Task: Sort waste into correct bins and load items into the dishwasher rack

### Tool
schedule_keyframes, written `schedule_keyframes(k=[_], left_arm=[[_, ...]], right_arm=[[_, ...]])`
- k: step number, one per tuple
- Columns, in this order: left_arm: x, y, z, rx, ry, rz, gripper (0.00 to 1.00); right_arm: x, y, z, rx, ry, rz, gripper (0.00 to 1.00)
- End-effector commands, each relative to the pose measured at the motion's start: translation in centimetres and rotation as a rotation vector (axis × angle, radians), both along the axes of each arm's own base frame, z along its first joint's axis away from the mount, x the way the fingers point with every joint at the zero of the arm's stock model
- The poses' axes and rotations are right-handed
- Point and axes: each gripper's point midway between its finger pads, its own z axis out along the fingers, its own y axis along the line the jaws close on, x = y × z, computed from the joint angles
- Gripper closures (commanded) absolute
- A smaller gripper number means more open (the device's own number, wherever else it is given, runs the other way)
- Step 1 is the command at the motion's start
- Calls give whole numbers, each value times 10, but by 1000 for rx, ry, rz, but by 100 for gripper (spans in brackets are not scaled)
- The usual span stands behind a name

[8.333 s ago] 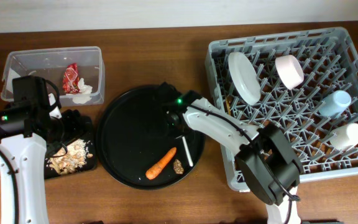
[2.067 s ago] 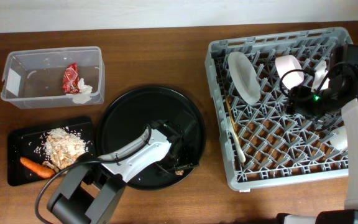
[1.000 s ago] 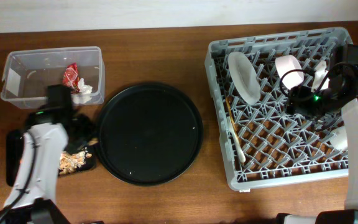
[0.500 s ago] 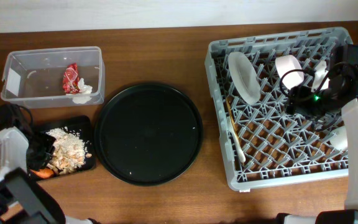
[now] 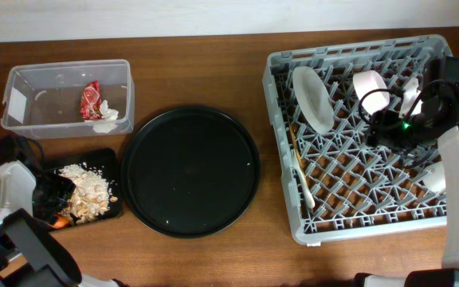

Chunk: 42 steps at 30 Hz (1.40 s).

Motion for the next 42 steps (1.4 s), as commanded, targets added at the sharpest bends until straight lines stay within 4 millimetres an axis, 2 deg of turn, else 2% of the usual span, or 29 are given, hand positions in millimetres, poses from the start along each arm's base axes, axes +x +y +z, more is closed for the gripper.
schedule_keyframes(k=[1,2,5,8,9,12,14,16,19,21,25,29,34,35,39,42], left_arm=[[31,-1,42,6,-147,-88,42],[49,-18,58,-24,-230,-181,41],[73,-58,79,-33,-310,-388,38],[94,-123,84,-33,-317,-720,33],[97,-150,84,-41,-308,-846,31],[93,-208,85,-52,-275,-1138,20],[82,-227,91,-70,-235,-1245,16],[63,-226,104,-108,-160,-1250,16],[35,-214,121,-162,-63,-1210,16],[25,-205,129,-158,-68,-1182,16],[17,-200,149,-74,-207,-1171,17],[6,-194,171,94,-437,-1133,17],[-25,-191,185,263,-709,-1110,14],[-33,-191,184,281,-739,-1107,1],[-51,-196,190,309,-843,-1112,1],[-54,-196,193,314,-862,-1114,1]], right_arm=[[1,0,0,3,-1,9,23],[1,0,0,4,-1,10,20],[2,3,1,21,-8,14,14],[10,20,3,96,-43,72,6],[13,29,3,123,-54,114,5],[18,47,-4,130,-41,200,1],[18,56,-13,114,-5,248,0],[13,55,-20,77,43,256,1],[2,49,-22,50,91,238,1],[-4,45,-20,27,102,235,1],[-6,45,-5,10,24,236,1],[-15,46,6,-21,-141,227,1],[-51,49,6,-67,-380,215,1],[-60,50,7,-75,-418,215,1],[-94,52,19,-104,-549,211,1],[-105,53,29,-116,-607,210,1]])
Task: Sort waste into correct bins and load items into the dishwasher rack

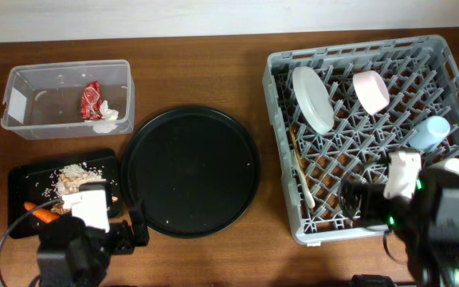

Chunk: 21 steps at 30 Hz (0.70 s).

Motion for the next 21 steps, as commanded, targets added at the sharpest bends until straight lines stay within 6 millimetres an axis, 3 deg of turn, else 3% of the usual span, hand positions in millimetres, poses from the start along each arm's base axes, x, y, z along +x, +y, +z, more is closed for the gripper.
schedule_keyframes(k=[1,21], left_arm=[[-3,-3,0,-18,-14,-12,1],[-4,-3,-1,-18,-8,-12,1]], right_arm=[[-11,-1,11,-7,-73,-12,1],[-17,0,21,-21,-159,-10,1]])
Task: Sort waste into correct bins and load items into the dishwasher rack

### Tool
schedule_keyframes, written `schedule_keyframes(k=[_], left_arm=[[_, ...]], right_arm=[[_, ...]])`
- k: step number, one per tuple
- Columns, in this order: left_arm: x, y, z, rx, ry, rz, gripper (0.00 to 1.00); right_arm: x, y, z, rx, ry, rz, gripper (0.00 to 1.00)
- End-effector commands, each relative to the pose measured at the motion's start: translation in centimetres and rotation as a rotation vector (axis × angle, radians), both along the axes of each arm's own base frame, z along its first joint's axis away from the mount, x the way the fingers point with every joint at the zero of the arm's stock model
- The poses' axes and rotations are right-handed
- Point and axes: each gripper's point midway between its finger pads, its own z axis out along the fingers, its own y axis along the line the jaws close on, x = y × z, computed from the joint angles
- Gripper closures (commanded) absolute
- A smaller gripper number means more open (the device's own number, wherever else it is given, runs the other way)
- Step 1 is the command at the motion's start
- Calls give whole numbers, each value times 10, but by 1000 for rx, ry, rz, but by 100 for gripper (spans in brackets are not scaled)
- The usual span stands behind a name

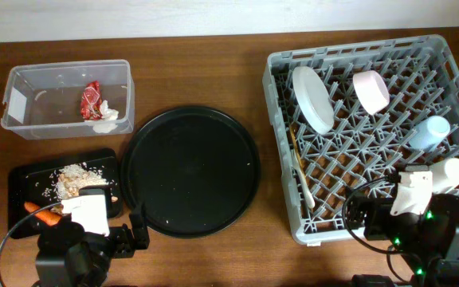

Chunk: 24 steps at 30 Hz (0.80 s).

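Observation:
The grey dishwasher rack (281, 151) on the right holds a white plate (312, 99), a pink cup (370, 90), a light blue cup (429, 132), a white cup (453, 172) and a wooden utensil (300, 174). The round black tray (190, 171) in the middle is bare. A clear bin (66, 98) holds a red wrapper (91, 100) and a white tissue. A black tray (22, 187) holds rice and a carrot (42, 214). My left gripper (138, 229) and right gripper (357, 217) sit folded at the table's front edge; their jaws cannot be made out.
The left arm's body overlaps the front of the black food tray. The right arm's body covers the rack's front right corner. A cable loops from each arm near the front edge. Bare wood shows between the bin, tray and rack.
The right arm has drawn back further toward the front edge, uncovering more of the white cup. The left arm has shifted slightly toward the front. No object has moved.
First my left gripper was over the black food tray and my right gripper over the rack's back right corner, hiding the blue cup. Later both arms were folded at the front edge, holding nothing visible. Now they sit slightly lower and the rack's items are in plain view.

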Motion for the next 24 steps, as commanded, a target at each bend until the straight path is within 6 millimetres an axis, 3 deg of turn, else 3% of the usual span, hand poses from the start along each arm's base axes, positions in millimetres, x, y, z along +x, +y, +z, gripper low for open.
schedule_keyframes(k=[1,10,17,21,24], left_arm=[[-1,-1,-2,-11,3,-3,1],[-1,-1,-2,-10,3,-3,1],[-1,-1,-2,-11,3,-3,1],[-1,-1,-2,-11,3,-3,1],[-1,-1,-2,-10,3,-3,1]], right_arm=[[0,1,2,-13,-85,1,1],[26,23,-38,-13,-514,107,1],[49,22,-40,-22,-775,86,1],[52,22,-55,-128,-763,122,1],[52,22,-83,-168,-654,143,1]])
